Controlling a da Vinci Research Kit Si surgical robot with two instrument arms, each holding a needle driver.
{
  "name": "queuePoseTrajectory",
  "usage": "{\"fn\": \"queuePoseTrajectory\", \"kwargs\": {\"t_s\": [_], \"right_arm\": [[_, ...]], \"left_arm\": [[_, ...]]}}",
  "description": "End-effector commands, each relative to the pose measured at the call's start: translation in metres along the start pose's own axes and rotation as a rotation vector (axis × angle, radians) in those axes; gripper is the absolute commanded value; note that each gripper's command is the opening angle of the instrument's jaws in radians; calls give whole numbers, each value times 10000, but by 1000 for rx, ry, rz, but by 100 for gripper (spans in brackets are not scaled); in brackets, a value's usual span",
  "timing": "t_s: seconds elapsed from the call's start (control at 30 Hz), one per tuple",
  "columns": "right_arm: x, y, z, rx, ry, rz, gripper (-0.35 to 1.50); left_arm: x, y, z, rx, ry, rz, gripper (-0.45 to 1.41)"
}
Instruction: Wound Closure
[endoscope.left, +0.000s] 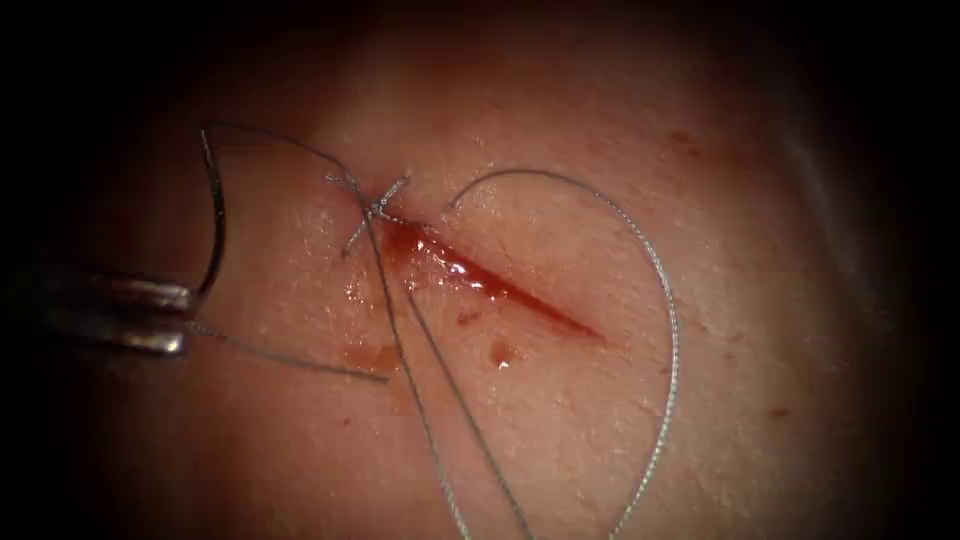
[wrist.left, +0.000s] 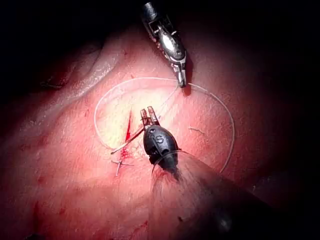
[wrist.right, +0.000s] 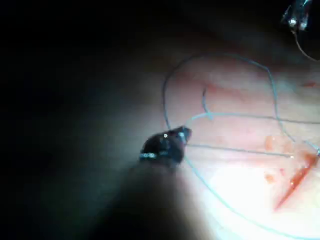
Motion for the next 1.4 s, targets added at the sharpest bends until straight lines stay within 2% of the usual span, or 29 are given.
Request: {"fn": "queuePoseTrajectory", "kwargs": {"t_s": [0.03,0.07,0.1,0.2,0.23,0.27,0.33,0.37,0.4,0.43,0.57,0.63,0.67,0.87,0.93,1.07,1.13,1.27,1.37,1.4], "right_arm": [[17,-29,0,21,9,2,-35],[22,-31,-1,23,10,2,-35],[31,-30,0,19,14,10,-5],[36,-18,-1,-12,26,25,89],[37,-11,-1,-27,30,32,108],[37,0,-3,-33,32,42,118],[37,7,-4,-34,30,47,120],[37,24,-5,-40,35,60,120],[37,24,-5,-40,35,60,120],[36,36,-4,-43,42,67,118],[27,62,9,-75,50,79,113],[21,77,26,-101,48,75,111],[14,90,46,-131,47,52,110],[-10,121,107,-181,48,10,106],[-33,131,140,-202,44,-22,105],[-57,138,161,-208,21,-39,101],[-76,151,175,-218,11,-54,99],[-85,169,183,-240,1,-50,98],[-87,176,187,-252,1,-46,83],[-87,176,189,-244,10,-47,66]], "left_arm": [[-5,2,5,-2,1,-1,-45],[-5,2,4,-3,1,-1,-45],[-6,2,4,-3,1,-1,-45],[-5,2,2,-5,2,-1,-45],[-5,2,1,-6,2,-2,-45],[-4,0,-3,-10,3,-3,-45],[-3,-1,-5,-15,5,-4,-45],[-2,-3,-13,-6,-1,-7,-45],[-2,-3,-13,-6,-1,-7,-45],[-1,-3,-16,-2,-3,-7,-45],[-3,-2,-16,-2,-4,-6,-45],[-3,-2,-15,0,-4,-6,-45],[-3,-2,-13,1,-5,-6,-45],[-3,-2,-14,0,-4,-6,-45],[-3,-2,-15,0,-4,-6,-45],[-2,-1,-15,0,-4,-7,-45],[-1,-1,-14,2,-5,-1,-45],[-1,0,-14,2,-5,-1,-45],[-1,0,-14,2,-5,-2,-45],[-1,-1,-14,2,-5,-2,-45]]}}
